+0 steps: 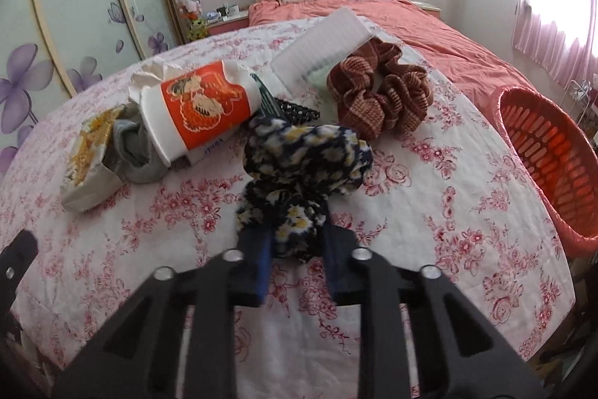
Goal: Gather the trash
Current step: 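Grasp the snack bag with the left tool while the right tool grasps the black floral scrunchie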
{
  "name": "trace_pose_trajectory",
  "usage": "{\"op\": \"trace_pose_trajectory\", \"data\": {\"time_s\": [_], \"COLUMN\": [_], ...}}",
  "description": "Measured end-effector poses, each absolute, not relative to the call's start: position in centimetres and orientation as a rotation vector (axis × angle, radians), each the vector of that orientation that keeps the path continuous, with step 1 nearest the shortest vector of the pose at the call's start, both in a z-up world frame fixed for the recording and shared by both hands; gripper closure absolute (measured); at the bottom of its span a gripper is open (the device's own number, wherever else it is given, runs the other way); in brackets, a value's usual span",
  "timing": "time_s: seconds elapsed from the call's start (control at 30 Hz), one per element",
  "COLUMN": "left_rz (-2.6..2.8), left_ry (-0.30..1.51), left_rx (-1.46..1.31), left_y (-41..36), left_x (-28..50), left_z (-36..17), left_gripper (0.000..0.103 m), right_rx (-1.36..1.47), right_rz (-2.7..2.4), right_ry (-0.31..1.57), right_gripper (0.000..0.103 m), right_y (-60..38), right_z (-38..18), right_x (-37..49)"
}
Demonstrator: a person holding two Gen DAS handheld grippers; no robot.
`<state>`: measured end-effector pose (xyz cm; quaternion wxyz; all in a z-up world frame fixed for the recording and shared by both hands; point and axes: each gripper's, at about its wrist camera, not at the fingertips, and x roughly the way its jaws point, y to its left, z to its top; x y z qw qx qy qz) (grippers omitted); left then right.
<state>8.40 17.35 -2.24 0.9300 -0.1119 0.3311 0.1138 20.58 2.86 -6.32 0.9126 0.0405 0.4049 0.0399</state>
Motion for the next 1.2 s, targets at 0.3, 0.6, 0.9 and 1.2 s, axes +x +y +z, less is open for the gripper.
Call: {"op": "trace_pose_trajectory", "data": {"time_s": [0.3, 0.6, 0.9, 1.2], "left_rz": [0.225, 0.135, 0.083, 0.074], "left_ry": [0.697, 0.836, 0.794, 0.799], "left_rx": [-0.211, -0.340, -0.338, -0.444], "left_y": [19.3, 21.5, 20.8, 21.9], "left_x": [12.7, 16.2, 15.9, 16.2], "left_z": [-1.8, -4.4, -3.8, -4.2], "left_gripper": [0.008, 0.043, 0.098, 0.037], "right_rx": [0.055, 0.025, 0.016, 0.005], "right_rz": [0.083, 0.077, 0.070, 0.055], "right_ry": [0.744, 0.734, 0.724, 0.724], "right_gripper": [0.090, 0.090, 0.090, 0.090], "right_y": [1.8, 1.4, 1.4, 1.2], "right_z": [-3.9, -3.5, -3.5, -3.5], "right_x": [18.2, 18.0, 17.7, 17.3]}}
